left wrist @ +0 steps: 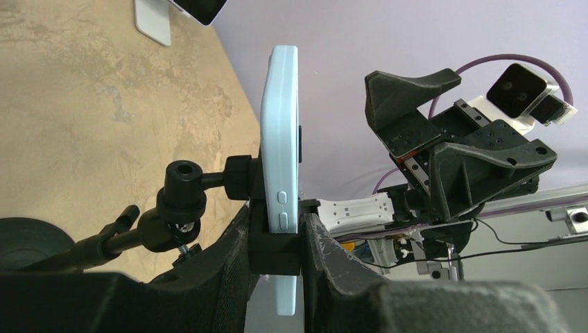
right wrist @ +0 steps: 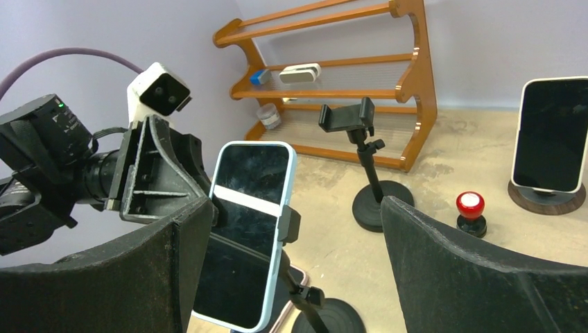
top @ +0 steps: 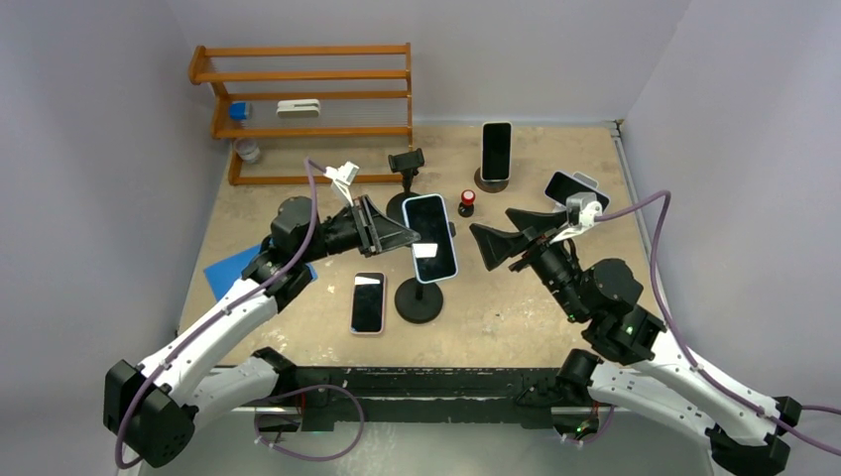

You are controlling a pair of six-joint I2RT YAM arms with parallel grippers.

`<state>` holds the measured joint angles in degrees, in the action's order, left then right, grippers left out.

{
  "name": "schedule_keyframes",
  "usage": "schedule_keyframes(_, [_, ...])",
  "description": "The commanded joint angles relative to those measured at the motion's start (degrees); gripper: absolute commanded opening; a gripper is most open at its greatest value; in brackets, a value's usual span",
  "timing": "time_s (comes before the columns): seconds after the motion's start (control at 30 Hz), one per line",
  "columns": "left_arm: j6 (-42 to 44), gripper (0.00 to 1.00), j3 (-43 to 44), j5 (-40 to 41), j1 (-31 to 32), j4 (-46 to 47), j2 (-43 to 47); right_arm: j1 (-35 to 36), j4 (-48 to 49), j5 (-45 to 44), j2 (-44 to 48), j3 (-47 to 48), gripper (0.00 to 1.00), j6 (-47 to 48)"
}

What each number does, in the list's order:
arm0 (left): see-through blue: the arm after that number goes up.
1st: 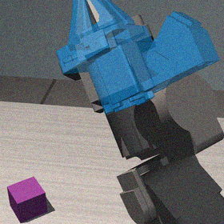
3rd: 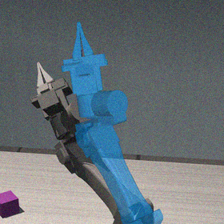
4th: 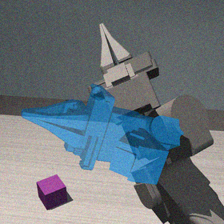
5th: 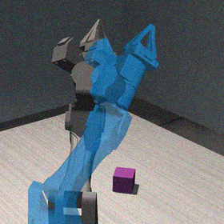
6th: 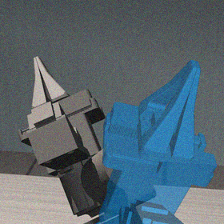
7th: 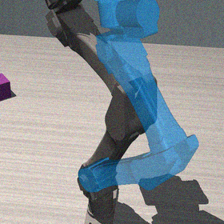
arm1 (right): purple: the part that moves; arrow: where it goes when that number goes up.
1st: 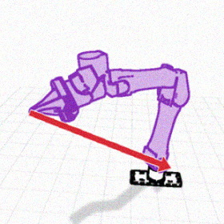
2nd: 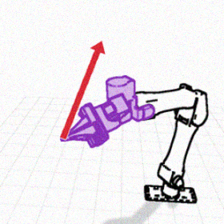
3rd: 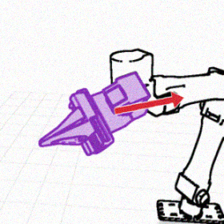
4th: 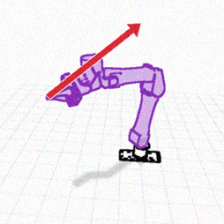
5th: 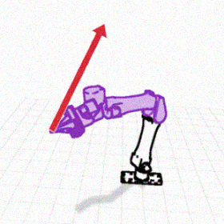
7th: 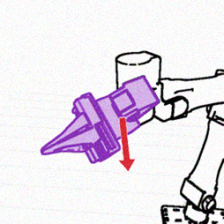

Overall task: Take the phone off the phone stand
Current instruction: Place the phone stand with the phone at the center of the board.

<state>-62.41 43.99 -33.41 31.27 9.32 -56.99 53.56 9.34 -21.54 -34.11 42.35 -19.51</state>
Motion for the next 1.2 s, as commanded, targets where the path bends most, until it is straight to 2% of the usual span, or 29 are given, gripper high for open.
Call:
schedule_keyframes(0.0, [3.69, 0.12, -0.15, 2.87, 0.00, -3.16, 2.62, -0.22, 1.91, 0.36, -0.45, 1.56, 0.92, -0.31])
schedule_keyframes(0.3, [5.20, 0.27, -0.65, 3.38, 0.02, -6.09, 5.22, -0.26, -3.08, 0.84, -4.18, 6.76, 0.92, 1.78])
schedule_keyframes(0.53, [6.61, 0.42, -0.55, 5.45, 0.02, -9.03, 7.77, -0.23, -3.15, 1.08, -4.78, 7.70, 0.92, 1.84])
schedule_keyframes(0.67, [7.65, 0.50, -0.20, 6.57, 0.02, -11.35, 8.99, -0.29, -4.18, 4.46, -5.51, 8.41, 0.94, 0.80])
schedule_keyframes(0.8, [9.60, 0.58, 1.52, 9.56, 0.00, -15.05, 11.16, -0.23, -5.38, -0.32, -7.51, 10.92, 0.99, -3.32])
schedule_keyframes(0.9, [13.25, 0.62, 3.70, 14.61, 0.02, -18.83, 13.12, -0.22, -7.72, -6.05, -9.94, 13.78, 0.99, -5.66])
schedule_keyframes(1.0, [15.76, 0.73, 6.50, 24.27, 0.00, -23.67, 14.43, -0.29, -8.73, -10.39, -12.86, 15.93, 0.99, -4.67])
schedule_keyframes(1.1, [19.78, 0.84, 8.51, 32.59, 0.00, -24.62, 15.09, -0.24, -8.99, -8.49, -14.96, 18.63, 0.99, -2.56])
schedule_keyframes(1.17, [21.51, 0.87, 8.63, 36.53, 0.00, -22.56, 15.39, -0.25, -7.67, -5.80, -15.37, 19.79, 0.99, -0.63])
